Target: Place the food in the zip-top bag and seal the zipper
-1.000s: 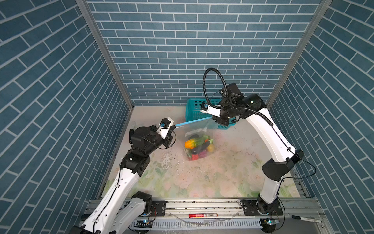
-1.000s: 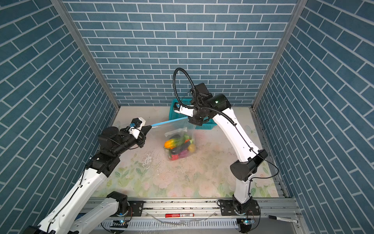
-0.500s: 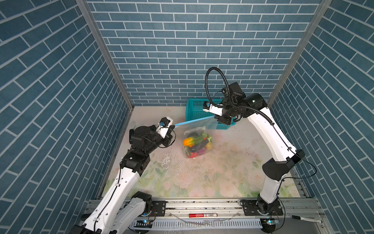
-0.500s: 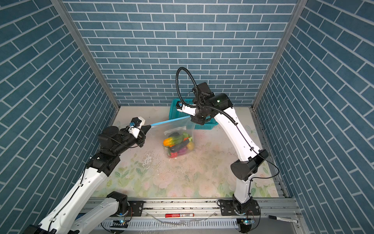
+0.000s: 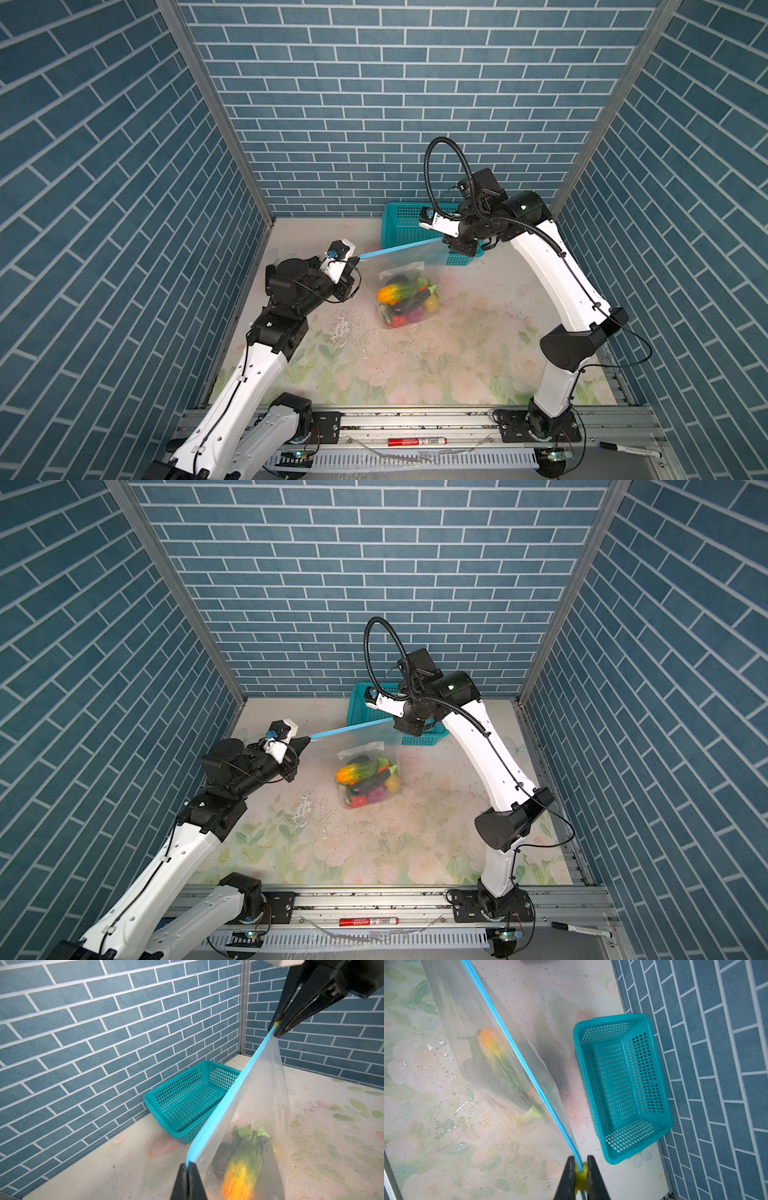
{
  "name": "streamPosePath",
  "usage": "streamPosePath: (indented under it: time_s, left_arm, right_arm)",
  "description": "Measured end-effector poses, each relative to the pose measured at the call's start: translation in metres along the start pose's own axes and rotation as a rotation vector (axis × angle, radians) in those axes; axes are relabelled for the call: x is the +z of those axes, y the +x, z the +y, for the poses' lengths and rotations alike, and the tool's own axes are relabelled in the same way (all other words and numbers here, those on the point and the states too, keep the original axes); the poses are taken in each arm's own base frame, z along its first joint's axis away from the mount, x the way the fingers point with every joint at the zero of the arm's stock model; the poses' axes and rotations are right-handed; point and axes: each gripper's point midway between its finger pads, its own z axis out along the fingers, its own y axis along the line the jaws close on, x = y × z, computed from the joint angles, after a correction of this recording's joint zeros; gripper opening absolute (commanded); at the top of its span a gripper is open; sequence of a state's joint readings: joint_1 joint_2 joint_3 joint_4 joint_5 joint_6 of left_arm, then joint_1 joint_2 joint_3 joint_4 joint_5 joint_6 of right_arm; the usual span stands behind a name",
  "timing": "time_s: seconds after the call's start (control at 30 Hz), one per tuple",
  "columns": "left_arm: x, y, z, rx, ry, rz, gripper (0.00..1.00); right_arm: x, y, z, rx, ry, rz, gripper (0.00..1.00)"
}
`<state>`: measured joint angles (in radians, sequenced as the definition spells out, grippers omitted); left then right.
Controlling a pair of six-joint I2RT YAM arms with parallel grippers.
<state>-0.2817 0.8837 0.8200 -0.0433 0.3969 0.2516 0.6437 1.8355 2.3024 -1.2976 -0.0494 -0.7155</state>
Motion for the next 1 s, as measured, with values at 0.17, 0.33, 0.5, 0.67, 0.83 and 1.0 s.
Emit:
streamPosePath:
  time_s: [0.17, 0.33, 0.5, 0.67, 0.83, 1.0]
  left_arm:
    - [0.001, 0.000, -0.003, -0.003, 0.020, 0.002, 0.00]
    - [0.005, -0.006, -0.007, -0.014, 0.066, -0.005, 0.00]
    - [0.006, -0.009, -0.013, -0.024, 0.115, -0.014, 0.00]
    - [0.008, -0.006, -0.019, -0.037, 0.162, -0.012, 0.00]
    - [0.010, -0.007, -0.023, -0.051, 0.198, -0.020, 0.00]
    - [0.013, -0.012, -0.027, -0.058, 0.237, -0.028, 0.00]
  right_arm:
    - [0.001, 0.005, 0.003, 0.009, -0.014, 0.011, 0.00]
    - [0.001, 0.015, 0.009, 0.025, -0.042, 0.028, 0.00]
    - [-0.001, 0.026, 0.020, 0.046, -0.070, 0.042, 0.03]
    - [-0.001, 0.032, 0.030, 0.058, -0.084, 0.036, 0.21]
    - [-0.002, 0.016, 0.042, 0.032, -0.125, -0.027, 0.41]
    - [0.005, -0.020, 0.047, -0.031, -0.175, -0.111, 0.54]
